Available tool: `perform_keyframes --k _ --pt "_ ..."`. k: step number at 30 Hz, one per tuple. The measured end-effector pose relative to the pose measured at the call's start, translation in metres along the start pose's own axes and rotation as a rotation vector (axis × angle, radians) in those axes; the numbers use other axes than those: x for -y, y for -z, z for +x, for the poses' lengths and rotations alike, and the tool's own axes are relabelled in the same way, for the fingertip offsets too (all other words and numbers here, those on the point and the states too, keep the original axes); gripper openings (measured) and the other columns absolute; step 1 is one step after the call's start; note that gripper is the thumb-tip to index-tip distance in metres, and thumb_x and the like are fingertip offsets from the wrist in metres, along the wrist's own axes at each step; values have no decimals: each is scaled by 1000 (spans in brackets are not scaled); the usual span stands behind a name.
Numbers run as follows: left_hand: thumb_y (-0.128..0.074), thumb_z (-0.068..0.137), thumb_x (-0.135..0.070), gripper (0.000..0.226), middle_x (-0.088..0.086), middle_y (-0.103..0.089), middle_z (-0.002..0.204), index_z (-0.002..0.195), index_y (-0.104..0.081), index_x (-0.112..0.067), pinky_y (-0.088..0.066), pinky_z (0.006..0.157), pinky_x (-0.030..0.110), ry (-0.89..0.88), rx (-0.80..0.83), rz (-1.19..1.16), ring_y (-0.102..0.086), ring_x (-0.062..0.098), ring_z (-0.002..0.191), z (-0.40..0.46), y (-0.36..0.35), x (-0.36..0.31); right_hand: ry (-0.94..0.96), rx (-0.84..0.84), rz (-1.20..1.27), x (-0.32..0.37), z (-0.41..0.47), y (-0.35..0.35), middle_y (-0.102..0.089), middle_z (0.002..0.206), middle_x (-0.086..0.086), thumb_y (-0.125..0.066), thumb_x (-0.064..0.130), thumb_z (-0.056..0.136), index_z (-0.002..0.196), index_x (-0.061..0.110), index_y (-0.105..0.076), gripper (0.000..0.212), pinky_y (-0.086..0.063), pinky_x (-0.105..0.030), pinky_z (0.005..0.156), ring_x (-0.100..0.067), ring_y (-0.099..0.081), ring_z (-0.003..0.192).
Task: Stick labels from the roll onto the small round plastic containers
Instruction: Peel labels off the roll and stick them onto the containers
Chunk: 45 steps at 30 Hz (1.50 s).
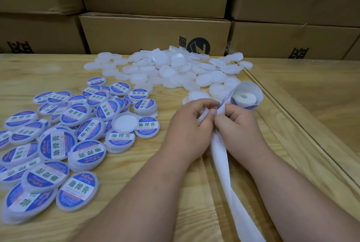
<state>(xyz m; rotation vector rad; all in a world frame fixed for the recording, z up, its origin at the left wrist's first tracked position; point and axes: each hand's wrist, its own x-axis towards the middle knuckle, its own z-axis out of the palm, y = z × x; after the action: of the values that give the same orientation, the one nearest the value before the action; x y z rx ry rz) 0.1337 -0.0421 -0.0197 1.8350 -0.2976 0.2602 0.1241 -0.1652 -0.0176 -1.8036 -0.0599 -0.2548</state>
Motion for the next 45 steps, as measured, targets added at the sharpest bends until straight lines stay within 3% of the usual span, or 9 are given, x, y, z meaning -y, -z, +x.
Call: perform_keyframes --k 3,7,12,18,23,27,34,41,45 --pt "-60 93 -29 19 -33 -68 101 100 -71 -42 -50 82 12 1 10 -19 -63 -10 98 0 0 1 -25 23 77 -1 1 1 -53 72 -15 -53 23 74 91 -10 -61 38 -37 -37 63 -21 -47 68" --pt "-65 94 -25 23 -36 -66 101 93 -68 -47 -47 82 9 21 -6 -35 -61 -10 103 0 1 0 -42 -28 125 2 1 1 -64 85 -26 -57 21 74 90 4 -65 25 -46 -39 66 -23 -58 73" --pt "-72 90 -29 15 -34 -67 97 91 -68 -44 -47 80 10 33 -95 -19 -62 -9 97 2 2 1 -32 -9 95 3 1 -1 -59 66 6 -57 22 73 85 20 -69 17 -44 -24 57 -9 -53 62" --pt "-72 90 -30 11 -33 -67 95 88 -69 -41 -45 68 6 41 -125 -50 -63 -9 88 2 2 1 -35 -11 71 4 2 0 -58 75 -22 -59 26 77 87 20 -73 18 -44 -37 65 -20 -52 69" --pt "-64 94 -23 19 -32 -67 90 88 -68 -40 -45 58 7 63 -173 -89 -64 -8 80 2 2 0 -29 8 53 2 3 0 -64 82 -29 -55 21 76 81 19 -72 18 -48 -44 64 -26 -56 70" --pt "-58 94 -16 25 -23 -68 84 94 -65 -40 -47 60 12 63 -287 -152 -62 -1 74 5 5 1 -77 -25 114 0 5 4 -62 76 -11 -51 16 67 82 18 -72 26 -44 -34 63 -20 -53 70" --pt "-49 94 -10 35 -26 -60 71 101 -60 -42 -41 52 6 91 -421 -230 -53 -7 60 4 8 -1 -111 -69 155 0 6 7 -62 70 -2 -49 15 66 76 17 -71 25 -41 -30 60 -17 -52 66" --pt "-52 90 -8 33 -28 -70 87 87 -72 -34 -43 52 8 171 -367 -291 -55 -4 58 4 7 -3 -57 -224 249 -1 6 7 -44 56 9 -59 16 80 86 22 -59 8 -35 -24 46 -10 -37 49" --pt "-52 79 -16 28 -24 -68 71 80 -73 -34 -42 49 11 191 -331 -304 -53 0 55 2 6 -4 95 -272 200 0 6 4 -53 60 17 -61 -1 92 83 23 -60 25 -41 -15 50 -2 -46 53"
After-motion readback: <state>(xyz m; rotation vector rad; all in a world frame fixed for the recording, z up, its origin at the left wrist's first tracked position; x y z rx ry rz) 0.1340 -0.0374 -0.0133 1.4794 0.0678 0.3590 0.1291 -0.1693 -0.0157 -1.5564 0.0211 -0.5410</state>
